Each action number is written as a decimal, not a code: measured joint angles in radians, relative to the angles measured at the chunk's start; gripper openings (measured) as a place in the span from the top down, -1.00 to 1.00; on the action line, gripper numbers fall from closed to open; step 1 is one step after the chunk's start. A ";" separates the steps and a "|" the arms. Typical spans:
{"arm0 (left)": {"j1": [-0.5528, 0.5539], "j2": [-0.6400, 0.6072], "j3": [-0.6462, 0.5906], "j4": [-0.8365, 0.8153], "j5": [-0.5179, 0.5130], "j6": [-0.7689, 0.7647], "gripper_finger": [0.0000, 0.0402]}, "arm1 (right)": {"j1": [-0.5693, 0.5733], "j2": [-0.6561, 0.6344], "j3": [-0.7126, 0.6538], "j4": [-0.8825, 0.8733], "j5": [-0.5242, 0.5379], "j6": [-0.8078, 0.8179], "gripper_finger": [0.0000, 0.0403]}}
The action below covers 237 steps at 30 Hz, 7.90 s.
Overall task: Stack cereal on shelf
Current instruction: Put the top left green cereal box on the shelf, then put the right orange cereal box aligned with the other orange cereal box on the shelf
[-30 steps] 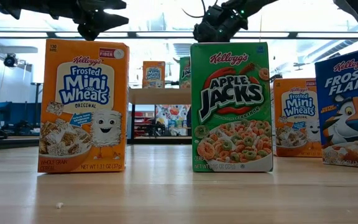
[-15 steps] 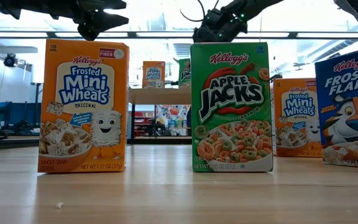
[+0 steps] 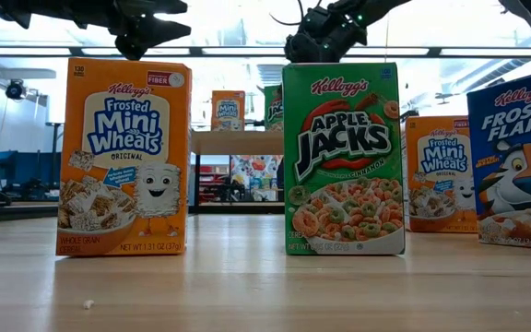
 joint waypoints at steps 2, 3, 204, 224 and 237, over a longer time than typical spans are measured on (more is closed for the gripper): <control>0.000 0.000 0.000 0.000 0.000 0.000 -0.13 | 0.000 -0.009 0.000 0.000 0.001 0.010 -0.35; 0.000 0.000 0.000 0.000 0.000 0.000 -0.13 | 0.000 -0.014 0.000 0.000 0.003 0.017 -0.34; 0.000 0.068 0.000 0.046 0.000 -0.019 -0.13 | 0.787 -0.360 -0.741 -0.222 0.469 0.555 -0.27; 0.000 0.050 0.000 0.098 0.000 0.086 -0.13 | 0.785 -0.360 -0.613 -0.216 0.460 0.514 0.35; 0.000 -0.048 0.000 0.085 -0.002 0.199 -0.13 | 0.697 -0.346 -0.279 -0.037 0.678 0.244 0.32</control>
